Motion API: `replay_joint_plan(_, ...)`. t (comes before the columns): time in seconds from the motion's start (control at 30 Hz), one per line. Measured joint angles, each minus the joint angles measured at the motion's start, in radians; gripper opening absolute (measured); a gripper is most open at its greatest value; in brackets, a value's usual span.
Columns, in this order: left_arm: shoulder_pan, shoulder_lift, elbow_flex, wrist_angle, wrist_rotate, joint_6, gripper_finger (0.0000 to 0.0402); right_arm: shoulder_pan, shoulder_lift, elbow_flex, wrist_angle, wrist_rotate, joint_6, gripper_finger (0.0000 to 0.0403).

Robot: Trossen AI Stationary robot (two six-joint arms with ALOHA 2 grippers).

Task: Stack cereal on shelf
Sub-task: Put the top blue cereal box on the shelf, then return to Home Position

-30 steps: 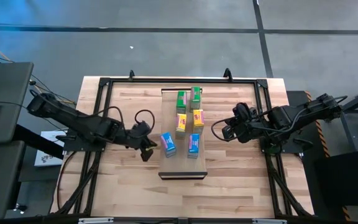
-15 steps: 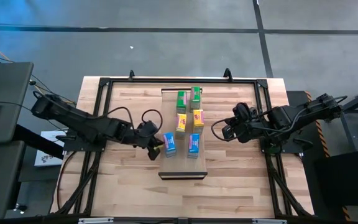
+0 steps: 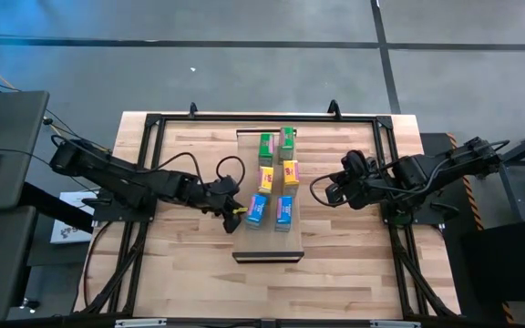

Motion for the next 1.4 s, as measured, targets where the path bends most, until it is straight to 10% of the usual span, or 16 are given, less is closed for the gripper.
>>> replay_joint_plan(0.9, -0.086, -0.079, 0.0, 0.053, -0.017, -0.061, 0.0, 0.0, 0.0, 0.0, 0.0, 0.009, -0.003, 0.0)
replay_joint_plan(1.2, -0.057, -0.379, 0.0, -0.083, -0.148, 0.195, 0.0, 0.0, 0.0, 0.0, -0.001, 0.006, -0.003, 0.0)
replay_joint_plan(1.4, 0.043, -0.525, -0.002, -0.045, -0.016, 0.464, 0.0, 0.0, 0.0, 0.0, -0.001, 0.008, -0.003, 0.0)
